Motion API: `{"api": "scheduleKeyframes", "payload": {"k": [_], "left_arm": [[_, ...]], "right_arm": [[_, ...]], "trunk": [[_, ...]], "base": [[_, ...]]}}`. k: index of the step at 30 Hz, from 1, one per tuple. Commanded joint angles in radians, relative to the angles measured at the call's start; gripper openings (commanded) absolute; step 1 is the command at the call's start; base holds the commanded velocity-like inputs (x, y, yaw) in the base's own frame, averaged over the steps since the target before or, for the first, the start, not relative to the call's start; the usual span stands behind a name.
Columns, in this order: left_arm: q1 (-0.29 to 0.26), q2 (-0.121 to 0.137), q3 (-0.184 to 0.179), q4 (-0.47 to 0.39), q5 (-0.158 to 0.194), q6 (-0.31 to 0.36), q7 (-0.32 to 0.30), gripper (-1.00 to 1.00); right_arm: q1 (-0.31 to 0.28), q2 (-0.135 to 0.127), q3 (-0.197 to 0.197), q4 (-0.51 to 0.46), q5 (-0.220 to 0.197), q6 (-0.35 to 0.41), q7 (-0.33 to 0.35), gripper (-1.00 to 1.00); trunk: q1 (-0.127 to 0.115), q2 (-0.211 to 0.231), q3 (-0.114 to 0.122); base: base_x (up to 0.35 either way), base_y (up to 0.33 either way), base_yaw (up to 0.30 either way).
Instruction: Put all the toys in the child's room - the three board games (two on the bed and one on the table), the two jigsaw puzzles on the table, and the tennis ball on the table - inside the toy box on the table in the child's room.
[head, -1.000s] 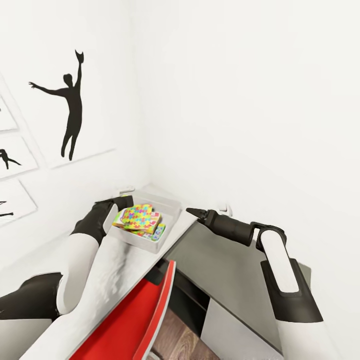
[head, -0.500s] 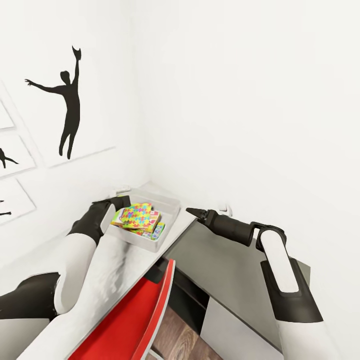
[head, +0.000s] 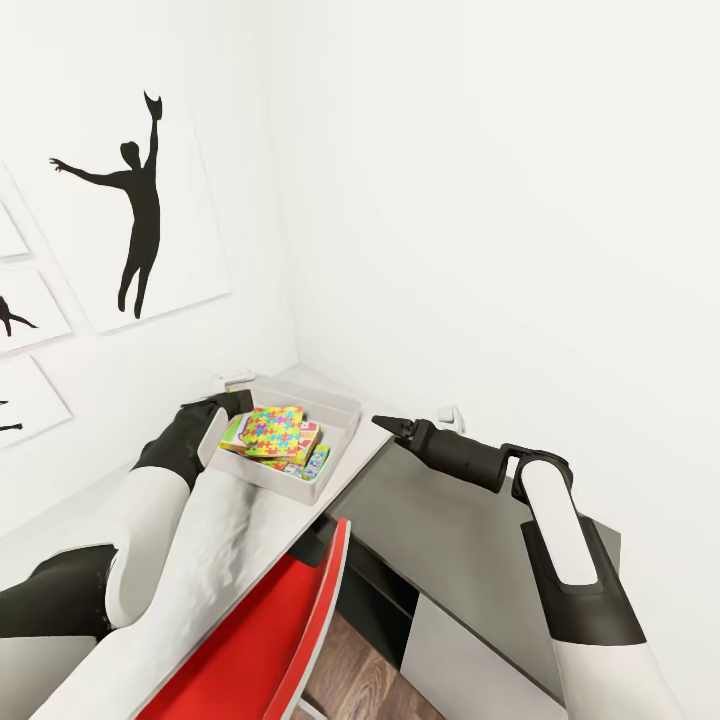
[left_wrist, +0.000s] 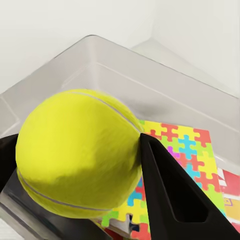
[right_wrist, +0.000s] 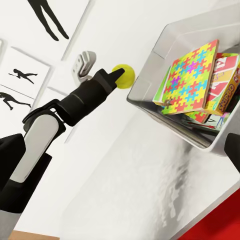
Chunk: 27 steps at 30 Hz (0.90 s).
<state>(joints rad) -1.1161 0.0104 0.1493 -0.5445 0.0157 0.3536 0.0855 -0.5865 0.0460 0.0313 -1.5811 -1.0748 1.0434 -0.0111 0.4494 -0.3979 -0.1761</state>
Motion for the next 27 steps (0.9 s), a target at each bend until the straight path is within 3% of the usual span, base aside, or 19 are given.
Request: {"api": "scheduleKeyframes", "payload": {"k": [1, 27], "left_arm": [[-0.001, 0.0, 0.001, -0.002, -0.002, 0.003, 0.0, -1.0], [-0.001, 0.011, 0.001, -0.002, -0.002, -0.016, 0.0, -1.0]], "right_arm": [[-0.001, 0.0, -0.001, 0.0, -0.001, 0.004, -0.001, 1.0], [-0.001, 0.002, -0.001, 0.0, -0.001, 0.004, -0.001, 1.0]], "trunk": [[0.001, -0.002, -0.002], [0.001, -0.002, -0.009]], "base": [[0.0, 0.0, 0.0], [0.0, 0.0, 0.0]]}}
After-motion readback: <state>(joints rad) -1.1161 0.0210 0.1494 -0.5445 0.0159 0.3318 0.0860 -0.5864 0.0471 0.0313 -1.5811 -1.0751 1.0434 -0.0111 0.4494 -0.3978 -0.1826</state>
